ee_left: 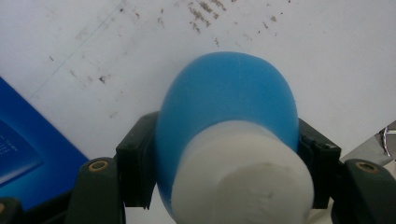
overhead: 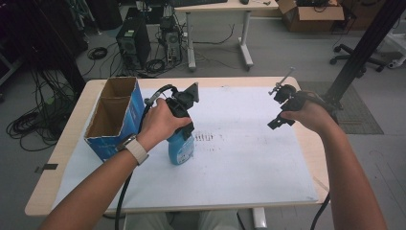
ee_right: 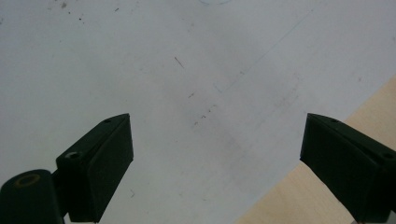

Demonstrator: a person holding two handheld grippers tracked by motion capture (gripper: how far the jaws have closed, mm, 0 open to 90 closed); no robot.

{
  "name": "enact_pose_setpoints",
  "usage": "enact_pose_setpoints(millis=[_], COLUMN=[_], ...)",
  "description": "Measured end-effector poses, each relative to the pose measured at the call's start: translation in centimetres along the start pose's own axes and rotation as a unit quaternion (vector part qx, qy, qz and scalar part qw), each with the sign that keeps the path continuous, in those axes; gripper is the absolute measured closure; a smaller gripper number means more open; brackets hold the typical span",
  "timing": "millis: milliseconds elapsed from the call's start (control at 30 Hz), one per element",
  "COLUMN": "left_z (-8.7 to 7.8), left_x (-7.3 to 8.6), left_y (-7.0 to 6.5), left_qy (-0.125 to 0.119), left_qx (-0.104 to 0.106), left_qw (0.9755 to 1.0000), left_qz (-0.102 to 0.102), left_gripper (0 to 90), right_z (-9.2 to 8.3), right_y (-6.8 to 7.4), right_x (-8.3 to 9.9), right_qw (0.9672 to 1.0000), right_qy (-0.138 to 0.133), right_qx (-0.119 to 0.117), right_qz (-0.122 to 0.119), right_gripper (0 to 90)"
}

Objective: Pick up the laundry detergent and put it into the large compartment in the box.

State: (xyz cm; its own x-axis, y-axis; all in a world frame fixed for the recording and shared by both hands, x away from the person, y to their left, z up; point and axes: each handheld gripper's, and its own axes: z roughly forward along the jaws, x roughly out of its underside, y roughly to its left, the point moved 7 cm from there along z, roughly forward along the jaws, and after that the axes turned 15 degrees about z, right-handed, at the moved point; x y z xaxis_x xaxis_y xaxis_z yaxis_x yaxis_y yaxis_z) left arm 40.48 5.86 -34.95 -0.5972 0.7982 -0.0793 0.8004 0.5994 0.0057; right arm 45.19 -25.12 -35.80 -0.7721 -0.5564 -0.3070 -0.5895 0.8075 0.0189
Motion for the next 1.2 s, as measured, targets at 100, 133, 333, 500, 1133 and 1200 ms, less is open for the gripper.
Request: enact_pose_setpoints(millis=[100, 133, 333, 500, 1133, 1200], left_z=[0.0, 0.0, 0.0, -0.1, -2.9, -3.0], left_x=[0.0, 0.0, 0.0, 0.0, 0.0, 0.0], left_y=[0.0, 0.0, 0.0, 0.0, 0.1, 0.1], left_qy=[0.0, 0.0, 0.002, 0.001, -0.006, -0.007], left_qx=[-0.001, -0.001, -0.002, -0.003, -0.006, -0.006], left_qw=[1.0, 1.0, 1.0, 1.0, 1.0, 1.0], left_qz=[0.0, 0.0, 0.002, 0.003, 0.001, 0.0], left_gripper=[36.2, 36.3, 36.5, 36.6, 37.0, 37.0], right_z=[0.0, 0.0, 0.0, 0.0, -0.1, -0.2], right_y=[0.0, 0.0, 0.0, 0.0, -0.1, -0.1], right_x=[0.0, 0.0, 0.0, 0.1, 0.2, 0.2], right_qw=[1.0, 1.0, 1.0, 1.0, 1.0, 1.0], right_qy=[0.0, 0.0, -0.001, -0.001, -0.001, -0.001], right_qx=[0.0, 0.0, 0.0, 0.0, 0.001, 0.0], right_qz=[0.0, 0.0, 0.001, 0.001, 0.003, 0.002], right_gripper=[9.3, 9.3, 9.4, 9.4, 9.5, 9.5])
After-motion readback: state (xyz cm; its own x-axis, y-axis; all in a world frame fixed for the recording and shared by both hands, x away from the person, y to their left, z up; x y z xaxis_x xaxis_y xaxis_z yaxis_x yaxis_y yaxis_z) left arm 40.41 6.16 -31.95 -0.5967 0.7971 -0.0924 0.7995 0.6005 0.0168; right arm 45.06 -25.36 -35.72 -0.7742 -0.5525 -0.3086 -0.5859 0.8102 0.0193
